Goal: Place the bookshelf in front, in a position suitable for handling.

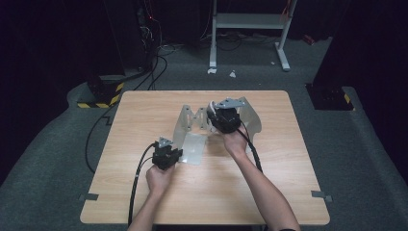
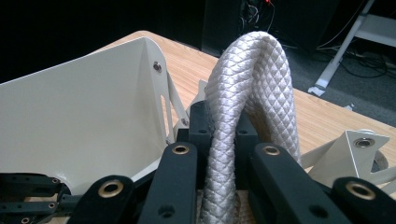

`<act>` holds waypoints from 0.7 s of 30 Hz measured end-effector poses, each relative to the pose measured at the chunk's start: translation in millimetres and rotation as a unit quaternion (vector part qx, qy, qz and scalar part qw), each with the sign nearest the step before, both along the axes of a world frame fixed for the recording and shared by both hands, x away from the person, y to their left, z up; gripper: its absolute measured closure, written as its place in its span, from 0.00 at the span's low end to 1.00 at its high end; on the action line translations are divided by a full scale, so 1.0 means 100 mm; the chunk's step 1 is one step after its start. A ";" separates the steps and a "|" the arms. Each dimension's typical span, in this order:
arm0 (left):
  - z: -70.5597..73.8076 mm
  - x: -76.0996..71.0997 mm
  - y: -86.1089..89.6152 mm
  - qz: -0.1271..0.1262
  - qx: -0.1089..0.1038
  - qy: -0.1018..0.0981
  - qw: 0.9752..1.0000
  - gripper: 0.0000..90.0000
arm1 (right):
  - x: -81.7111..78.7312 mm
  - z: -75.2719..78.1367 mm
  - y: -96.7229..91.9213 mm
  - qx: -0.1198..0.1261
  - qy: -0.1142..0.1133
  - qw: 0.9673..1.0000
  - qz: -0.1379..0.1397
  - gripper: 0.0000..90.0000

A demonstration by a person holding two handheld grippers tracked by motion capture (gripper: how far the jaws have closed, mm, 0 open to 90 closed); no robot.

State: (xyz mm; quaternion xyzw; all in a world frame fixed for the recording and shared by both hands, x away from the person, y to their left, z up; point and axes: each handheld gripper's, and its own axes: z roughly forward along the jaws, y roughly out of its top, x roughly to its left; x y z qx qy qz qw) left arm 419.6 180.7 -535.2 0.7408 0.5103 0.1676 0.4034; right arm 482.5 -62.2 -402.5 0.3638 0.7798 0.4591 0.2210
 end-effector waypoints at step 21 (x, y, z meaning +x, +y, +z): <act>0.00 0.00 0.00 0.001 0.000 0.000 1.000 0.89 | 0.13 -0.38 0.03 -0.019 0.051 0.999 0.002 0.93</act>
